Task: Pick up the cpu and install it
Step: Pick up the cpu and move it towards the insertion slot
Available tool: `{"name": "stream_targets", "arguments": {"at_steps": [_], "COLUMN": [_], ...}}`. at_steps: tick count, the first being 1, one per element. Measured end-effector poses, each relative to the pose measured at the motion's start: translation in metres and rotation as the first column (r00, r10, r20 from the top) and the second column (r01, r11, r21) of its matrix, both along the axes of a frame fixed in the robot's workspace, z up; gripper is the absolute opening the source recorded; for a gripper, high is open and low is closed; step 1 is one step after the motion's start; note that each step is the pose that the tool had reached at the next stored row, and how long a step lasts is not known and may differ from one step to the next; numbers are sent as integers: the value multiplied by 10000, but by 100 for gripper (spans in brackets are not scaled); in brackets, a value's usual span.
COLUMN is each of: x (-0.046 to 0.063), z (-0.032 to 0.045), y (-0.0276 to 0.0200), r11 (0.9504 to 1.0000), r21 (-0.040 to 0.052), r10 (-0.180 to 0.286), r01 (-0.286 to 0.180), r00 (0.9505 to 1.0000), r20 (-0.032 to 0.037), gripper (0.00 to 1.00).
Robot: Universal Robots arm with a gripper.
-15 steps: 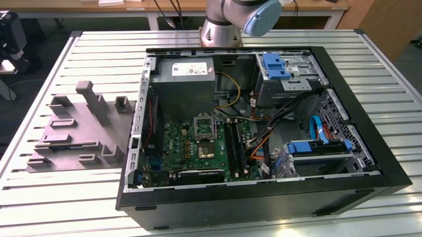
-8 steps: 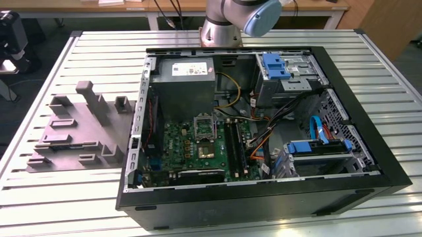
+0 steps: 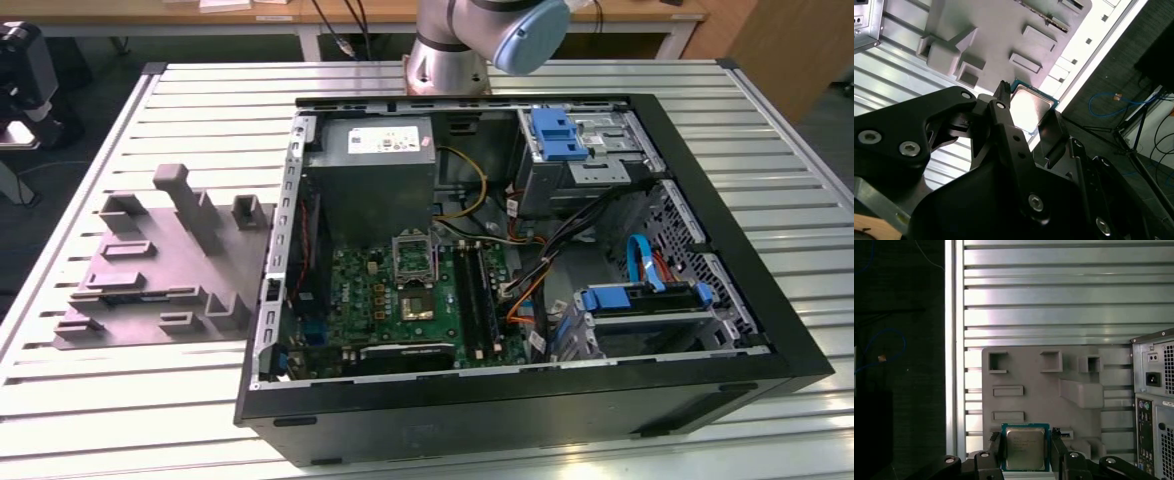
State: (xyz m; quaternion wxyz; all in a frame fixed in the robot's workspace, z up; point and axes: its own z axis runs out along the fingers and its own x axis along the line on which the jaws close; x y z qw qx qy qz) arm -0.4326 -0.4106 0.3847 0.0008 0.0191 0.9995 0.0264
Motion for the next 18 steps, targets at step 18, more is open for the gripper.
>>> {"name": "stream_targets", "arguments": {"at_steps": [18], "x": [32], "z": [0], "y": [0], "r11": [10000], "r21": [0], "r10": [0], "r01": [0], "r00": [10000], "r20": [0], "gripper": [47]}}
